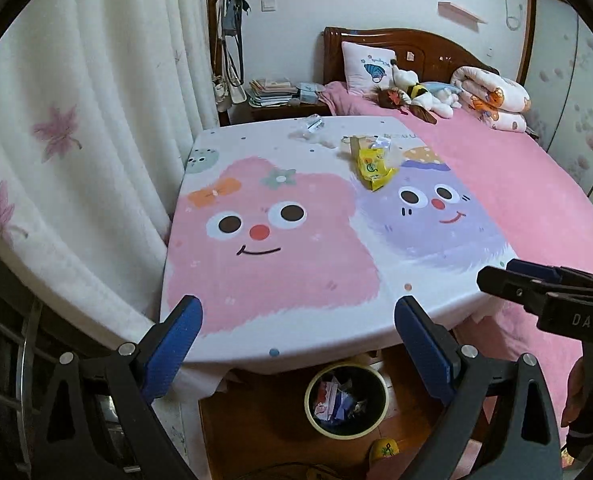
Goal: Collect trash
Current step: 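Raise both tools back toward the table, then grasp the yellow snack wrapper with the left gripper while the right grasps the white-and-purple box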
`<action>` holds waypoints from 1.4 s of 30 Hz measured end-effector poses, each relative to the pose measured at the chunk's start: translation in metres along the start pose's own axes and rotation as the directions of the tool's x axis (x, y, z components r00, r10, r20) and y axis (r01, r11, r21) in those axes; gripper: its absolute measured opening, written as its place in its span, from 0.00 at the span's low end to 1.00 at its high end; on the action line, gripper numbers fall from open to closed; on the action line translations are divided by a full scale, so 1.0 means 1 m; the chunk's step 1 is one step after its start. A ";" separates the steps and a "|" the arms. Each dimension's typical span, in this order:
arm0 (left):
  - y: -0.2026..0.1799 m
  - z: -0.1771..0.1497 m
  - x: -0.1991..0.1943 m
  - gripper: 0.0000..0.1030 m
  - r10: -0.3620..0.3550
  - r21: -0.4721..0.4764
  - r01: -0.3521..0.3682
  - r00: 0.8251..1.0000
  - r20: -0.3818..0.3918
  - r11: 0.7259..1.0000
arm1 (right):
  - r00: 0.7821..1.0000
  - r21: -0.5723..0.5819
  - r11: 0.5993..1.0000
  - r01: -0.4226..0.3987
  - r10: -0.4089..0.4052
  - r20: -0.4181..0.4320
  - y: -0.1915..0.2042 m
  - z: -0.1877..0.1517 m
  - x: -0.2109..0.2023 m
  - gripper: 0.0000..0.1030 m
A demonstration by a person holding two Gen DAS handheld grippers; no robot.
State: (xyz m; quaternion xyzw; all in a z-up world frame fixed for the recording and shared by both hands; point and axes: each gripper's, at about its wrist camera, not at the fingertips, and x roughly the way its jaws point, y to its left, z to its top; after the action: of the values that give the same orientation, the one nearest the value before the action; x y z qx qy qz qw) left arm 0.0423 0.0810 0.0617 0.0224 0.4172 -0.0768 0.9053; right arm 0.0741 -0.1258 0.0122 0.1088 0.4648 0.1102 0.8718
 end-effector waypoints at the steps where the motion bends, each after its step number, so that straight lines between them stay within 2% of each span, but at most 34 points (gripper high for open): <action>1: 0.000 0.004 0.004 0.93 -0.006 0.000 0.006 1.000 -0.005 1.000 | 1.000 -0.001 1.000 0.004 -0.004 0.003 -0.001 0.003 0.000 0.70; 7: -0.007 0.027 0.036 0.93 -0.014 -0.015 0.014 1.000 0.000 1.000 | 1.000 -0.012 1.000 0.021 -0.021 0.012 -0.017 0.036 0.011 0.70; 13: -0.029 0.067 0.093 0.93 0.007 -0.036 -0.008 1.000 -0.029 0.999 | 1.000 -0.002 1.000 -0.004 0.004 -0.003 -0.063 0.086 0.048 0.70; 22: -0.089 0.141 0.199 0.93 -0.007 -0.095 -0.007 0.989 -0.150 0.995 | 0.997 -0.010 1.000 -0.027 0.027 -0.069 -0.143 0.162 0.093 0.70; 31: -0.125 0.190 0.312 0.93 -0.001 -0.143 -0.037 0.967 -0.255 0.989 | 0.991 0.018 1.000 -0.016 0.018 -0.134 -0.209 0.211 0.151 0.70; 38: -0.134 0.194 0.393 0.93 0.006 -0.187 -0.073 0.941 -0.339 0.980 | 0.984 0.038 0.999 -0.025 0.031 -0.173 -0.226 0.230 0.198 0.70; 39: -0.135 0.193 0.401 0.92 0.005 -0.193 -0.078 0.936 -0.351 0.978 | 0.983 0.047 0.998 -0.030 0.038 -0.181 -0.229 0.233 0.204 0.70; 42: -0.138 0.188 0.424 0.77 -0.022 -0.222 -0.071 0.921 -0.390 0.972 | 0.979 0.053 0.998 -0.039 0.048 -0.199 -0.233 0.241 0.219 0.70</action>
State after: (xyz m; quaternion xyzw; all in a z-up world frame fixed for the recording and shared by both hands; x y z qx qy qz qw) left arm 0.4336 -0.1258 -0.1341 -0.0635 0.5945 -0.0100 0.8015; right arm 0.4158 -0.3042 -0.0972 0.1285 0.5501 0.1283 0.8151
